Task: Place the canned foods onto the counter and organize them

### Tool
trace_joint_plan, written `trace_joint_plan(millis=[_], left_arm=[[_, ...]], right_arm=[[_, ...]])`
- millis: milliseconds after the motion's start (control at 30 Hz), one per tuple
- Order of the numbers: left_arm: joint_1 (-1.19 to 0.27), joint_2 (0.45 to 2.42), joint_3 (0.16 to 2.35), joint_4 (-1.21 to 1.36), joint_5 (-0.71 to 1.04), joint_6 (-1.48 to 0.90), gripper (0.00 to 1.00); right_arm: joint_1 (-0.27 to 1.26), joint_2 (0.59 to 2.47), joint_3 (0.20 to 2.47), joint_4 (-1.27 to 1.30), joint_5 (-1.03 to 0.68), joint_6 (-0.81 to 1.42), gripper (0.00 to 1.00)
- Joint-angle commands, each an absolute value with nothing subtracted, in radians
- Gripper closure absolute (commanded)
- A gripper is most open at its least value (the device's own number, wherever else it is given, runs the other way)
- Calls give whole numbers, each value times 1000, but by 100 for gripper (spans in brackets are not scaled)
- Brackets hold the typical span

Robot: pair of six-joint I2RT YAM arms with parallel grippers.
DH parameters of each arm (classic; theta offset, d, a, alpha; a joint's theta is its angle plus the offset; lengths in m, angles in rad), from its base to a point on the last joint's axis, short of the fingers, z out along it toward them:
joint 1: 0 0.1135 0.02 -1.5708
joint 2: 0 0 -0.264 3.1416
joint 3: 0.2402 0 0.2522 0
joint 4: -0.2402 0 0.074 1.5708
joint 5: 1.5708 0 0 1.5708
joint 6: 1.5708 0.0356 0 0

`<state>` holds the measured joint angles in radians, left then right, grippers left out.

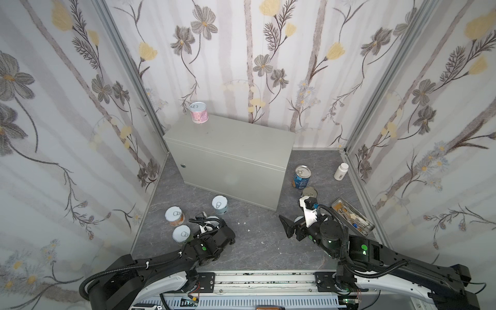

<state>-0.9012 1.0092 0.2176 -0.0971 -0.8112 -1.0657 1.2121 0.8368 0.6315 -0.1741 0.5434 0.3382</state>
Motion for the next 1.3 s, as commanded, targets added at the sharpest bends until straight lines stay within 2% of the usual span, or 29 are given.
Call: trace_joint_plan(millis=[0,400,1133,1267], left_arm=[[-880,1042,224,-1,-782,-990,0],[-793,1170,251,101,-738,-911,0],[-767,1438,367,95,-737,-914,0],[-767,1456,371,101,-737,-922,4]], right_arm=[[1207,852,629,-117,526,336,0],[1176,885,622,-76,472,322,0],[1121,892,575,-21,405,313,0],[1114,888,566,-21,401,313,0]])
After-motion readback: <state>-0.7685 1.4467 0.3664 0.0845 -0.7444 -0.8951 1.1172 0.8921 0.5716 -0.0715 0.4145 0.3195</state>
